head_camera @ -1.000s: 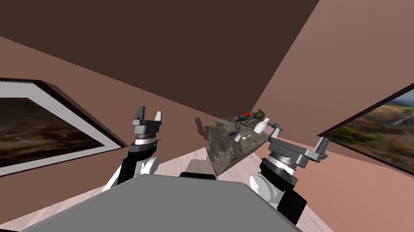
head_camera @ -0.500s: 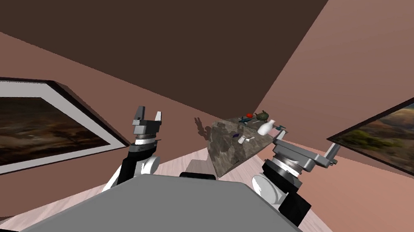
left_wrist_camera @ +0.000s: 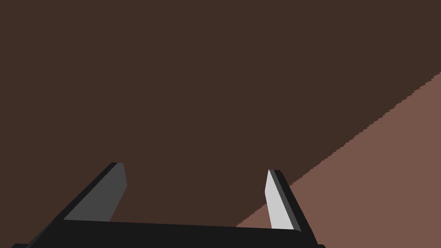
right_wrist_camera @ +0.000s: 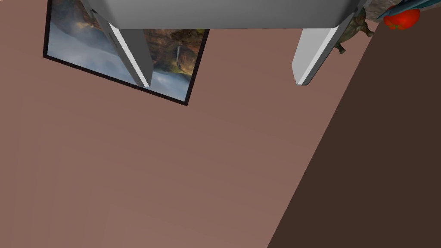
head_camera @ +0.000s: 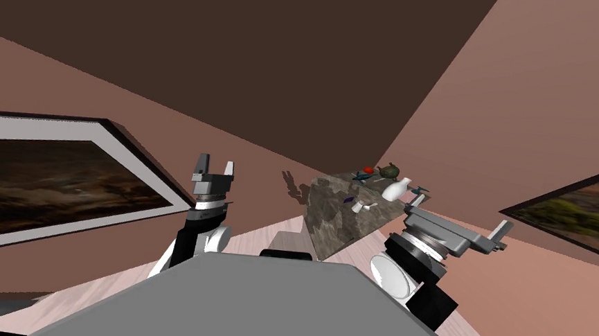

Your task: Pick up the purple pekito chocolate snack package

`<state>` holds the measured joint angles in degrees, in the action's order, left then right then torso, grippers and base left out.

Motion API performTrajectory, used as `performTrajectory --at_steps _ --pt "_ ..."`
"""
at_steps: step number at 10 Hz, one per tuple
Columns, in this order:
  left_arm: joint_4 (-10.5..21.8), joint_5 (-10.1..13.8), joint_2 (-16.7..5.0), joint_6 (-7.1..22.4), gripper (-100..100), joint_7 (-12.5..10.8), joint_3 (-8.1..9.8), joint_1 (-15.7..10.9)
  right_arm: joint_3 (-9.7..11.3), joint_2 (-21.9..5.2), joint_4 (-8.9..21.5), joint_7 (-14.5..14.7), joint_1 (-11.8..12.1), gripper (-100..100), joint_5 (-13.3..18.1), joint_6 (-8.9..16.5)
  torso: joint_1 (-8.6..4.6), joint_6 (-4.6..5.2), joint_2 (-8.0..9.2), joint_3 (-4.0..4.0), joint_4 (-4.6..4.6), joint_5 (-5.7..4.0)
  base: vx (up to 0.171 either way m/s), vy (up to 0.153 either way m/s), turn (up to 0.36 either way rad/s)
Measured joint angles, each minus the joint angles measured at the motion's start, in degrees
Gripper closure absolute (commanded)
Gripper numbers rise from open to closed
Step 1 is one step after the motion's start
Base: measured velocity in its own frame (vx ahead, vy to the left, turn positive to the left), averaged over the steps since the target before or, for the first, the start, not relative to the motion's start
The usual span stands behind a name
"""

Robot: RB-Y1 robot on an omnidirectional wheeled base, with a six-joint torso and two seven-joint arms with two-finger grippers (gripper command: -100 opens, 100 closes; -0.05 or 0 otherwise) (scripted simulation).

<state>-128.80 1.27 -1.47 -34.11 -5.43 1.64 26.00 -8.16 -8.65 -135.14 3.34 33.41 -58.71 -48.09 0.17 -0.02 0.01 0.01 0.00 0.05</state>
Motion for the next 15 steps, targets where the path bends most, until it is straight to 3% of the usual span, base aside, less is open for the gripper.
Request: performTrajectory --at_steps 13,15 --pt "0.00 0.00 0.00 0.00 0 0.00 0.01 0.01 -2.52 -0.87 -0.93 0.04 1.71 -100 -20.70 -5.67 -0.13 0.05 0.04 0.01 0.00 -0.02 0.020 0.034 0.056" --pt "0.00 0.00 0.00 0.00 0 0.00 0.01 0.01 -3.25 -1.21 -0.90 -0.34 2.23 -100 -24.07 -7.66 -0.01 0.04 -0.07 -0.04 -0.02 0.01 0.031 0.036 0.050"
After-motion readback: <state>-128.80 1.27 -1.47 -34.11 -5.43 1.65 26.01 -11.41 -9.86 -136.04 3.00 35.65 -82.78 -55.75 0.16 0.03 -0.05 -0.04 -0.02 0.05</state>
